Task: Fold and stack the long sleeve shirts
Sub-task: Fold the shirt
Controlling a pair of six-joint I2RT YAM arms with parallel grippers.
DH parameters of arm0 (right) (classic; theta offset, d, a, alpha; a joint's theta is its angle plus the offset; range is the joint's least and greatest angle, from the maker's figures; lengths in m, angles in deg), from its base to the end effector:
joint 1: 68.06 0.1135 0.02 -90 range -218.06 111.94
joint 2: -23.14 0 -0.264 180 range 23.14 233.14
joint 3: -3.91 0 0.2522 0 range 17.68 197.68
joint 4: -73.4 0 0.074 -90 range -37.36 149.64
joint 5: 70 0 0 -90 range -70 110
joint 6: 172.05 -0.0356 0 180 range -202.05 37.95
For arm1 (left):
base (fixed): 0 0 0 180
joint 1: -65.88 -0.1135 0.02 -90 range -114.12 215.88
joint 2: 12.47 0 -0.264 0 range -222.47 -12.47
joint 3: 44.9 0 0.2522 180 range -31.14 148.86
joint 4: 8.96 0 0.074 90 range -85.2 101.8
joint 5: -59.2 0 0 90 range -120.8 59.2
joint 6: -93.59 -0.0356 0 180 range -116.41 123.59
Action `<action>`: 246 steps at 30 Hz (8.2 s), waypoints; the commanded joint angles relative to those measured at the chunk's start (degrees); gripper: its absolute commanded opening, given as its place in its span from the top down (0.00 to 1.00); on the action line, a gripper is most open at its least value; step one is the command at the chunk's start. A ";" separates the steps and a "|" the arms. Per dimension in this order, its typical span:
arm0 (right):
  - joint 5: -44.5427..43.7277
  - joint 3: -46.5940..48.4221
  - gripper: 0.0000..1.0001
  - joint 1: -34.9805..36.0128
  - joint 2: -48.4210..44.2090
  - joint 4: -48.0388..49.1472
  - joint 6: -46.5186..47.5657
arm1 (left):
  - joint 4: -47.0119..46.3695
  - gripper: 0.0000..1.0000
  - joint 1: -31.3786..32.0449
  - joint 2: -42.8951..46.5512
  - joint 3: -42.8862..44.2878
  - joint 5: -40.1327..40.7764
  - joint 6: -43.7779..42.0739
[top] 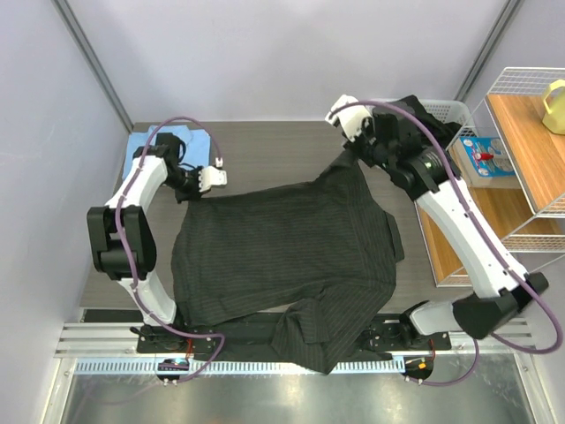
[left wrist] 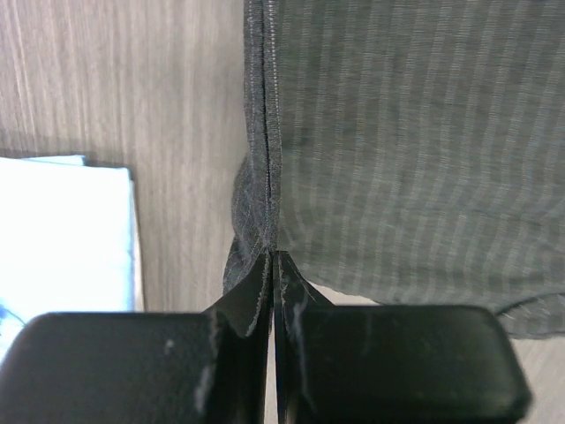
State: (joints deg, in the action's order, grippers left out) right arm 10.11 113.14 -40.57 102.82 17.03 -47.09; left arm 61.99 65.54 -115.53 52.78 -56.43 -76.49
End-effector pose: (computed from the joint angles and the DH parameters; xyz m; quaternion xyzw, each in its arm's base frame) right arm 0.2596 0.1282 0.4484 -0.4013 0.7491 -0.1073 0.5160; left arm 0.3559 -0.0133 0.2439 0.6409 0.7261 -0.0933 0.2308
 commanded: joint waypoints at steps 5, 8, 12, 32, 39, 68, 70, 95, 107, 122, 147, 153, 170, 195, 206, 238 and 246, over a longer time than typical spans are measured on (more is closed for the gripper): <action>0.20 -5.54 0.99 -0.24 -11.02 -14.68 -2.97 | -0.85 1.00 -0.19 9.37 -7.01 -2.32 -4.74; 6.43 -7.13 0.99 0.29 -13.49 -20.57 -2.62 | 1.17 1.00 -0.19 11.30 -8.77 -2.15 -7.80; 13.49 -9.41 0.99 0.90 -16.47 -26.81 -1.74 | 0.91 0.99 -0.10 13.59 -13.59 -0.74 -10.36; 27.47 -18.47 0.99 1.87 -14.21 -35.88 4.67 | 1.08 0.85 2.71 15.00 -25.30 5.06 -14.24; 23.69 -16.80 0.99 1.87 -13.23 -34.39 5.38 | 3.28 0.71 1.31 14.03 -19.78 2.78 -6.95; 22.45 -8.98 0.99 1.87 1.97 -22.95 0.46 | -4.88 0.52 -13.91 -7.15 1.08 -9.10 47.28; 24.74 -6.27 0.99 1.96 2.58 -23.83 1.34 | -5.33 0.52 -12.85 -6.80 0.46 -7.34 47.29; 34.34 -12.58 0.68 17.16 7.77 -17.41 -1.03 | -5.16 0.33 1.57 29.24 -15.71 -32.49 41.75; 30.82 1.83 0.33 -11.47 23.31 -22.78 9.24 | -6.04 0.36 0.60 18.79 -11.25 -20.96 43.51; 15.78 9.41 0.49 -15.80 43.46 -15.58 14.43 | -3.66 0.38 -5.55 3.14 -3.15 -4.88 42.19; 11.48 -10.55 0.74 -14.65 37.57 -2.92 16.54 | -4.19 0.56 -3.97 -11.98 -0.33 2.59 28.66; 6.30 -14.33 0.99 -14.48 35.11 3.31 13.49 | -8.05 0.98 -4.23 -8.12 -2.62 8.66 26.99; 5.02 -5.11 0.31 -15.53 32.15 4.49 4.33 | -13.86 0.55 -4.93 -6.73 5.03 4.84 37.27; 38.90 -40.18 0.28 6.70 0.12 1.12 -15.01 | -29.86 0.00 -4.85 47.42 -21.95 -22.54 71.64; 45.39 -37.55 0.71 10.31 9.87 2.63 -18.17 | -28.98 0.00 -4.85 48.49 -21.96 -19.37 70.14; 58.60 -23.92 0.57 -11.49 25.70 13.00 -45.07 | -28.62 0.34 32.93 31.97 -34.61 4.26 37.11; 53.75 -24.71 0.57 -11.49 24.38 9.83 -40.32 | -42.15 0.34 40.85 27.31 -41.98 10.16 30.16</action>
State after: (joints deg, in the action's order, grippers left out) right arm 66.90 87.98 -51.96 129.57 29.14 -90.74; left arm 29.90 103.83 -86.79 13.59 -49.85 -39.64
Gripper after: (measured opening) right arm 0.432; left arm 0.660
